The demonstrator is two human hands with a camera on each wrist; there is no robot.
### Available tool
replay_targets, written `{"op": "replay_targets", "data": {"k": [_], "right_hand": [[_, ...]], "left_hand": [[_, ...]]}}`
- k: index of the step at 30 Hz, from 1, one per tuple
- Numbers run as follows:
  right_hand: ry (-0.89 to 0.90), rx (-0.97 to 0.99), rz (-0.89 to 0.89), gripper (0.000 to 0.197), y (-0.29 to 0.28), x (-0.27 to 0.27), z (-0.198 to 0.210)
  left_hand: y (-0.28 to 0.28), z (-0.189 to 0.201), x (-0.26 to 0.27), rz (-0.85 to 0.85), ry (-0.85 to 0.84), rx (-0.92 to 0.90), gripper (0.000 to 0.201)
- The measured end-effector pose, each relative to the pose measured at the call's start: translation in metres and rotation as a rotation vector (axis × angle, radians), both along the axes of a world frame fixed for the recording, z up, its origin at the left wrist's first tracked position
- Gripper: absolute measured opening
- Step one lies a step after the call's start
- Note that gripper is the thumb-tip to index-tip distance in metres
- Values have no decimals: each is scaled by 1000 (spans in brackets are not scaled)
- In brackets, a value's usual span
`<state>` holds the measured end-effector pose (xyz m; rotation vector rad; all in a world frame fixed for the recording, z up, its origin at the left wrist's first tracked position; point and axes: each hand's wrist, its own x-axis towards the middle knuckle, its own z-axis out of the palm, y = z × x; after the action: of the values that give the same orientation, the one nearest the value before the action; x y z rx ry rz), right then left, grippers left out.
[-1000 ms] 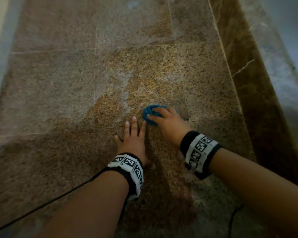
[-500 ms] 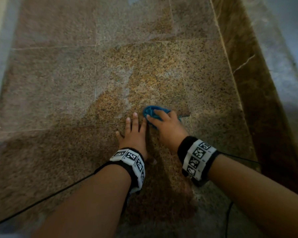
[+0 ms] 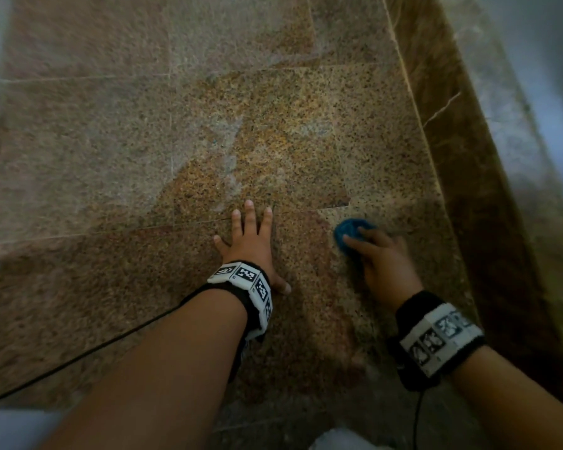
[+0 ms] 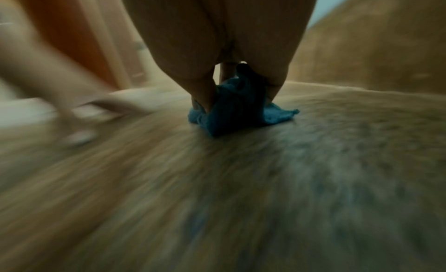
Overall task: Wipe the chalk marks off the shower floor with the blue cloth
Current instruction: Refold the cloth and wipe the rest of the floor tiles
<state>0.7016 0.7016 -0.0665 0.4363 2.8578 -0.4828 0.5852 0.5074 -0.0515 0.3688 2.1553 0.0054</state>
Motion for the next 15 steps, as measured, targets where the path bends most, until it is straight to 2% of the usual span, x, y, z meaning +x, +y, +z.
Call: {"op": "replay_targets", "data": {"k": [3, 6, 8, 11, 12, 15], "right_hand": [[21, -65, 201, 52, -27, 26, -10], [-41, -105, 289, 57, -26, 36, -19], [-6, -93, 198, 51, -7, 33, -14], [28, -77, -146, 47, 22, 37, -4], [15, -49, -208, 48, 27, 42, -3], [-89, 13, -218, 48, 18, 48, 2]], "left_hand": [[0, 0, 0, -1, 2, 7, 144], [1, -1, 0, -7, 14, 2, 144], [0, -1, 0, -10, 16, 1, 144], [-1, -2, 0, -26, 14, -7, 143], [-2, -3, -1, -34, 11, -9, 142], [-4, 0, -8, -66, -3, -19, 136]]}}
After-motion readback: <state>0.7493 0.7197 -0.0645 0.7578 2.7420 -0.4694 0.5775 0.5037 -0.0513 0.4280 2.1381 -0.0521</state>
